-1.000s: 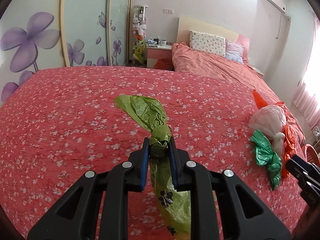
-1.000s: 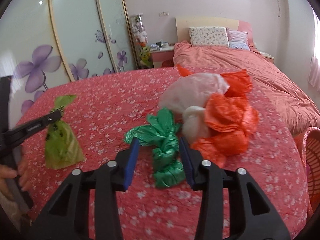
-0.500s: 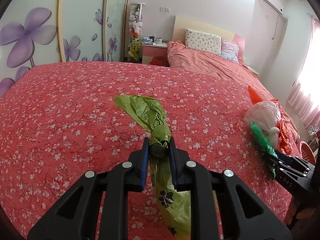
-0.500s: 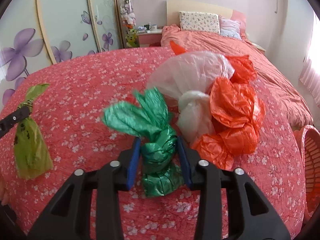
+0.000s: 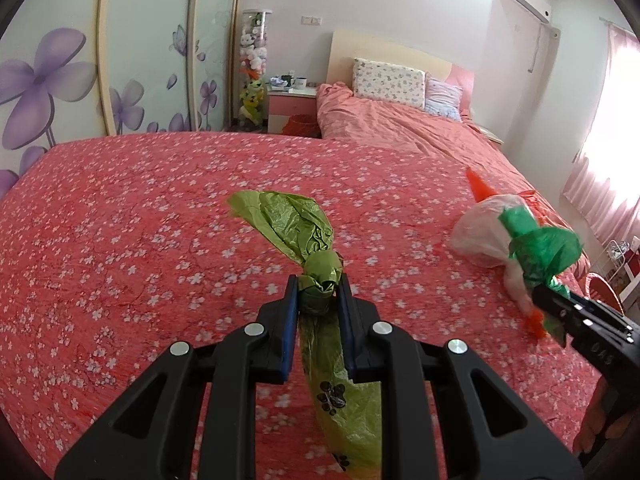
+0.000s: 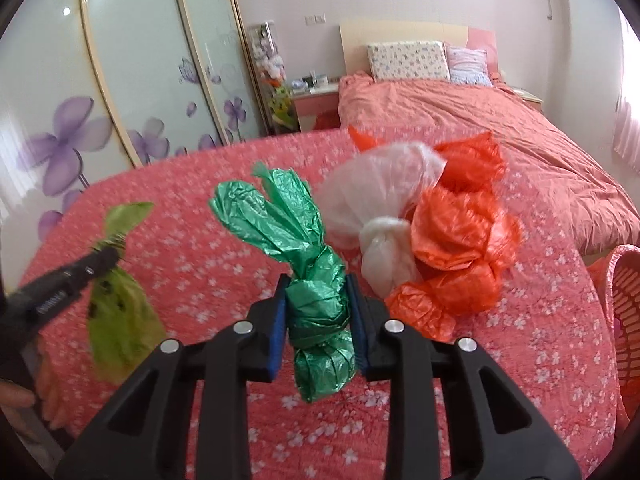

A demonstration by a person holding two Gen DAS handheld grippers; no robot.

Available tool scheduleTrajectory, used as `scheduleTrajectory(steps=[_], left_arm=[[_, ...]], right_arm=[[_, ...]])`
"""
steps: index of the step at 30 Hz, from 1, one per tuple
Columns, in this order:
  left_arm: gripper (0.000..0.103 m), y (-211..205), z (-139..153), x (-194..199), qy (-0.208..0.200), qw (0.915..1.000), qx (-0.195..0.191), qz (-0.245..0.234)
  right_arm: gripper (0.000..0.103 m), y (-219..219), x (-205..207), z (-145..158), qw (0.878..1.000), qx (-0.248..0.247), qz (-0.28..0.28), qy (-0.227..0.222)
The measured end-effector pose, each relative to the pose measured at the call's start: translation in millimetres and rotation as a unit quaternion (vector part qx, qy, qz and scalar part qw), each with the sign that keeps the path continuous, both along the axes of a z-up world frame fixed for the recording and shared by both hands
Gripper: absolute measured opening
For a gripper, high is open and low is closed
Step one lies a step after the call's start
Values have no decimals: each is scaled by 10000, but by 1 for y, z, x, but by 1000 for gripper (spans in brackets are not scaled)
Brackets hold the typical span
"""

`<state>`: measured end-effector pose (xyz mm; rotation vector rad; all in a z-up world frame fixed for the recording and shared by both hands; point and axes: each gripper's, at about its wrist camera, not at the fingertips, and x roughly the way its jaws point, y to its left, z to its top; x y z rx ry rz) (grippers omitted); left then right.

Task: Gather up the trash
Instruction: 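Carry the yellow-green and green bags over the basket and open both tools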

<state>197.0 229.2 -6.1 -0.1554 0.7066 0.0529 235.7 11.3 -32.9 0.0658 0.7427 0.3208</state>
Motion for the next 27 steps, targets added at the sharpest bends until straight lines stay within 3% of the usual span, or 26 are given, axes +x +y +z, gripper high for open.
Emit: scheduleTrajectory(steps=[7, 13, 27], left_arm=[[19, -29, 14, -5, -153, 9995, 38, -280], [19, -59, 25, -5, -269, 9977, 27, -620], [19, -163, 33, -5, -412, 9846, -83, -1695]], right_arm=[[28, -35, -22, 29, 9986, 224, -253, -406], [28, -83, -38, 43, 9947, 264, -810, -577], [28, -189, -75, 47, 9748, -12, -2039, -904]])
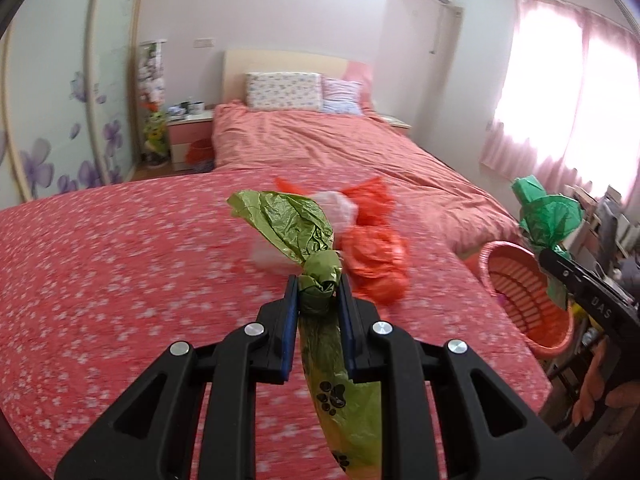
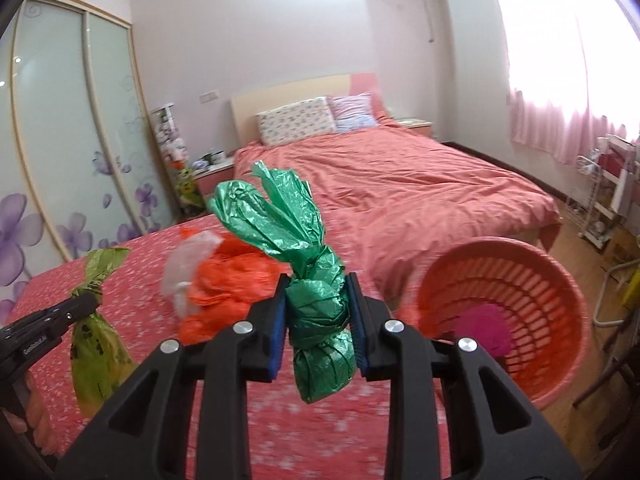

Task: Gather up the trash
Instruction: 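Carry the yellow-green and green bags over the basket and open both tools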

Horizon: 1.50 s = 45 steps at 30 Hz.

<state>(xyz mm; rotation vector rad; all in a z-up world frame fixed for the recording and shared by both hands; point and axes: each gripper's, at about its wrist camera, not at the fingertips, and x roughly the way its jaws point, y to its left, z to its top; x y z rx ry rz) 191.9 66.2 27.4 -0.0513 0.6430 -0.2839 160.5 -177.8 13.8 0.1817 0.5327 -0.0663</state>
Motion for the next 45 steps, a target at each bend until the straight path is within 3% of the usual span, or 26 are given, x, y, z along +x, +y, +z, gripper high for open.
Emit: scheduleTrajectory(steps=[16, 29, 45], left_arm=[[19, -95, -3, -1, 51, 9951, -273, -950], [19, -186, -3, 8, 14, 9833, -429, -1771], [19, -254, -27, 21, 313, 9727, -468, -2253]], right_arm=[[28, -72, -25, -13, 9972, 14, -752, -31], [28, -138, -37, -28, 9897, 164, -1421, -95], [28, -197, -29, -52, 9826, 551, -1772, -33]])
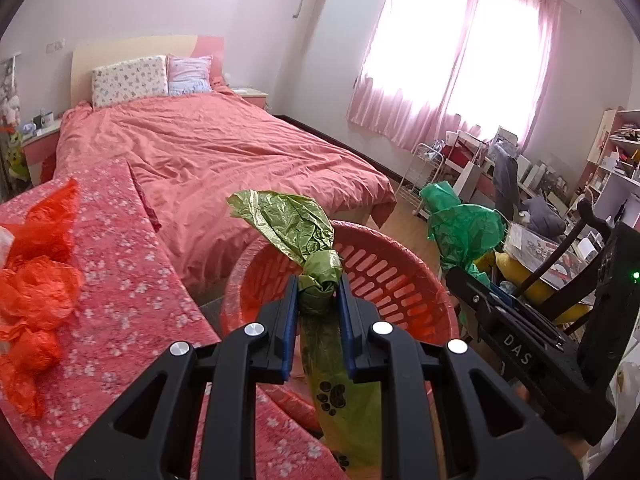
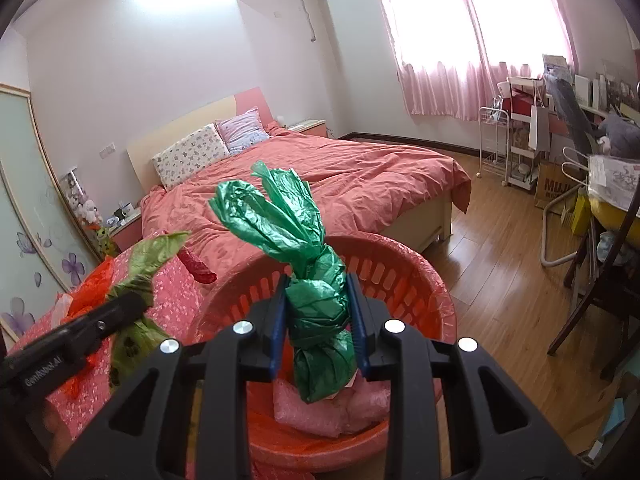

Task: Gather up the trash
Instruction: 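Carry the yellow-green and green bags over the basket and open both tools, then return to the pile and grasp the clear knotted bag with the left tool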

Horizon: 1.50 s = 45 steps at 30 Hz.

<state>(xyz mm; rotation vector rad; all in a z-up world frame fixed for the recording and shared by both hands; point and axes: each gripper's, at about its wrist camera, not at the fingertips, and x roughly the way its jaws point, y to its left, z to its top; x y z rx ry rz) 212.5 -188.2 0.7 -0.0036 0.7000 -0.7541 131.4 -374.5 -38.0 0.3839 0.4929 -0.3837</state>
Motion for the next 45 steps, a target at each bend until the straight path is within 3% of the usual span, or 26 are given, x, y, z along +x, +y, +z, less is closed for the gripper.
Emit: scheduleTrajectory(steps=[7, 11, 18, 21, 27, 32, 40, 45], left_arm=[[21, -13, -7, 4, 55, 9999, 106, 37], [39, -10, -13, 9, 155, 9996, 197, 160], [55, 8, -18, 11, 221, 9982, 340, 435], [65, 24, -17, 10, 124, 9967, 453, 655], [67, 68, -13, 7, -64, 9907, 708, 1163], [67, 110, -11, 9, -10, 9848, 698, 1592], [67, 197, -8, 20, -142, 9634, 708, 2582], [65, 234, -17, 40, 181, 9532, 634, 2951]], right_arm=[[32, -8, 11, -7, 9999, 99, 33, 14], [44, -9, 17, -10, 9999, 153, 60, 35], [63, -4, 12, -14, 9999, 2, -36, 102], [65, 3, 9, -15, 9997, -166, -57, 161], [66, 16, 7, -18, 9992, -258, 71, 294], [66, 34, 9, -17, 9986, -290, 290, 341], [66, 74, 17, -12, 9957, -480, 708, 364], [65, 91, 21, -11, 9937, -529, 903, 409]])
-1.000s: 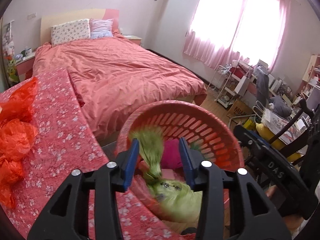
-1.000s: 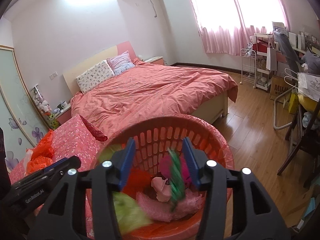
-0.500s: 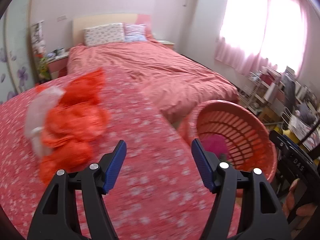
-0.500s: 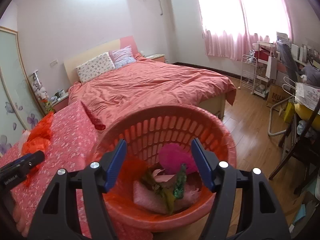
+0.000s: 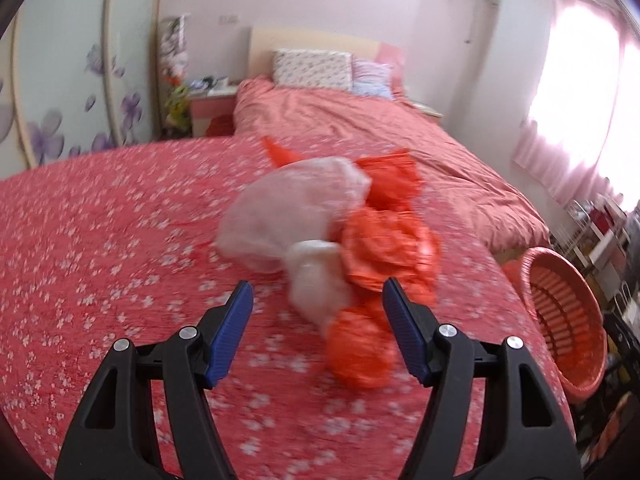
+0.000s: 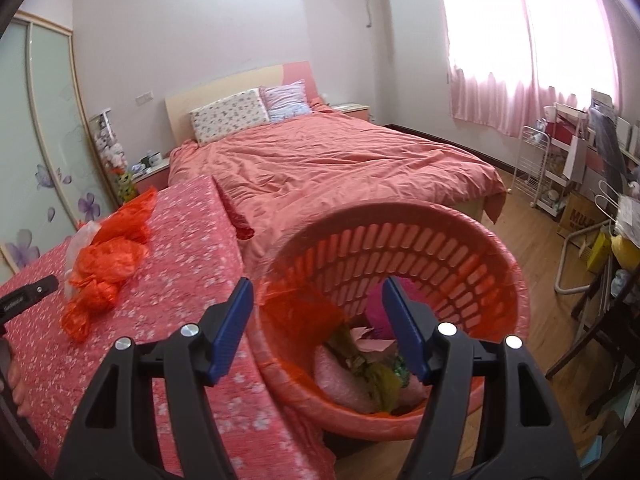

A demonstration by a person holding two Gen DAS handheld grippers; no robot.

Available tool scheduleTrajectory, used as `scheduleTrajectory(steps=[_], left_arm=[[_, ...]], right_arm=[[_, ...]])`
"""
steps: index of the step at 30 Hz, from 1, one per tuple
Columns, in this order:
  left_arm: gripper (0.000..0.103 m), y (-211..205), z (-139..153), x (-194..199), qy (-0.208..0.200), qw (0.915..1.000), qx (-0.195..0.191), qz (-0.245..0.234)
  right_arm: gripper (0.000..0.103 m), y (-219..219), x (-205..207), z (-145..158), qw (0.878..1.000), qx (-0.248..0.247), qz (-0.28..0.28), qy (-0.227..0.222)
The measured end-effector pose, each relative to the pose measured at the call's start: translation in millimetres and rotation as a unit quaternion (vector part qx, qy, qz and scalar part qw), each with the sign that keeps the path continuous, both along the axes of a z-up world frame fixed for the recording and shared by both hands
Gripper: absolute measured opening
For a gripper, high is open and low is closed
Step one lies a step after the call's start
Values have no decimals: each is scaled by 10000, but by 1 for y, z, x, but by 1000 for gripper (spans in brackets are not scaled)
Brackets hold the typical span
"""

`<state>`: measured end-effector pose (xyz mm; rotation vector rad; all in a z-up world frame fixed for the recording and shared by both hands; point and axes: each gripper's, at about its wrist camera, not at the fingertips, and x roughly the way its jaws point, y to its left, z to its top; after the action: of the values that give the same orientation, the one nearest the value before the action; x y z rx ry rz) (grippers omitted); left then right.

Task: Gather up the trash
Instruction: 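Return to the pile and grasp the clear knotted bag with the left tool, then grasp the orange-red plastic bag with the right tool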

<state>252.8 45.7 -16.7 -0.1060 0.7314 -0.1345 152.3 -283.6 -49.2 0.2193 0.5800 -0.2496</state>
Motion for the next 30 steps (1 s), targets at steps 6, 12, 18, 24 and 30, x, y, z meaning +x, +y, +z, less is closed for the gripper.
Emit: scheduleTrajectory(steps=[6, 12, 18, 24, 30], left_arm=[[51, 1, -13, 22, 343, 9993, -156, -17], [39, -14, -19, 27, 372, 9991, 23, -191], [18, -11, -24, 29, 439, 9989, 57, -145], [15, 18, -13, 10, 184, 9998, 45, 16], [15, 57, -3, -6, -27, 9996, 3, 293]], right_arm=[[66, 12, 2, 1, 9998, -119, 138, 50], [65, 17, 4, 1, 9997, -167, 166, 108], [66, 24, 5, 5, 9994, -182, 280, 97], [66, 46, 9, 14, 9984, -182, 530, 20], [65, 83, 21, 20, 9954, -174, 940, 20]])
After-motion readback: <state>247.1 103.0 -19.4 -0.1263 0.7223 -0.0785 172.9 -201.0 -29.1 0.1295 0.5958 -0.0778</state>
